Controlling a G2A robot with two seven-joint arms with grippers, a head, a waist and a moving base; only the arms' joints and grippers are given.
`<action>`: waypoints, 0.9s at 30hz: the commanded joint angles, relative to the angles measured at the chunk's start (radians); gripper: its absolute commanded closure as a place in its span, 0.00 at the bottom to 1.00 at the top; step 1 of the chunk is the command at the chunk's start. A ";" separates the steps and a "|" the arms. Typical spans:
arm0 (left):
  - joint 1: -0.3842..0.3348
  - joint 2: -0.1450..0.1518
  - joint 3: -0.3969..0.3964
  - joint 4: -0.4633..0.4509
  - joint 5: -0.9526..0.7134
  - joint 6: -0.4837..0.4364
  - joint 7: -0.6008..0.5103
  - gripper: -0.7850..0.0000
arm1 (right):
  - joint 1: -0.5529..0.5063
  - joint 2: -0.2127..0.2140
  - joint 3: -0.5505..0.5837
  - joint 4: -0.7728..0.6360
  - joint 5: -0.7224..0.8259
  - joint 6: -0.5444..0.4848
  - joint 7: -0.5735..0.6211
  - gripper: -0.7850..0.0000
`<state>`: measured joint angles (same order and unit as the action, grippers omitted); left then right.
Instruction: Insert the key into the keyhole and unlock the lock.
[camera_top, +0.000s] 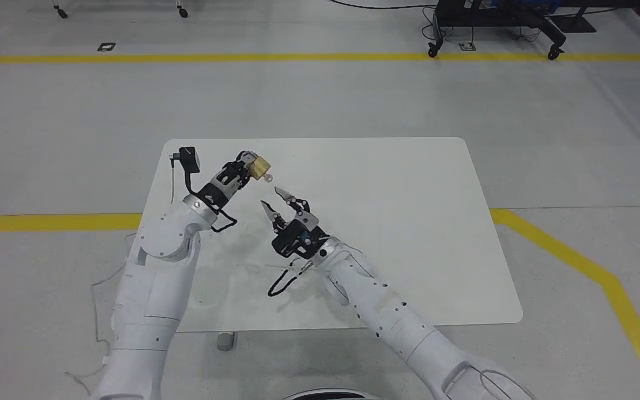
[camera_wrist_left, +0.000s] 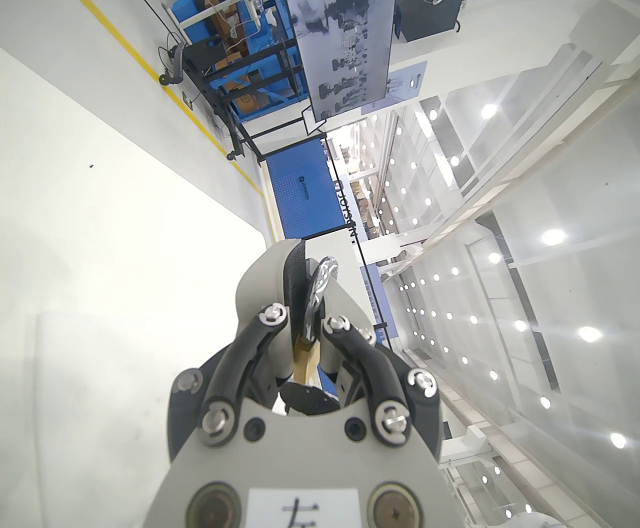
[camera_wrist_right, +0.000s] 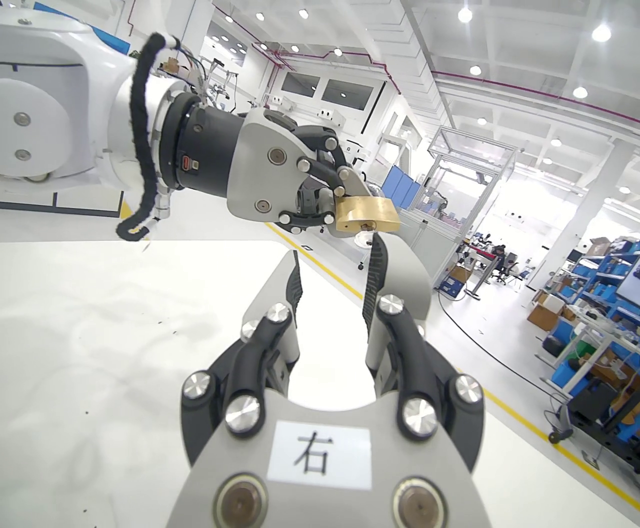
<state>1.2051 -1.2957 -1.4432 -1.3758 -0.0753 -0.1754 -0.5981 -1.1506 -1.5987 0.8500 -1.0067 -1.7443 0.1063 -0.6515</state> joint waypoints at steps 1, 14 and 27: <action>0.004 0.002 0.005 -0.009 0.027 0.003 0.011 1.00 | 0.003 -0.002 -0.002 0.005 -0.001 0.011 0.003 0.63; 0.026 0.008 0.026 -0.043 0.055 0.019 0.032 1.00 | 0.021 -0.013 -0.010 0.040 0.012 0.040 0.013 0.66; 0.030 0.015 0.043 -0.064 0.062 0.023 0.020 1.00 | 0.032 -0.021 -0.016 0.060 0.010 0.051 0.024 0.78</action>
<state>1.2350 -1.2812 -1.4019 -1.4389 -0.0141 -0.1526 -0.5779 -1.1188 -1.6192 0.8340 -0.9473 -1.7346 0.1563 -0.6276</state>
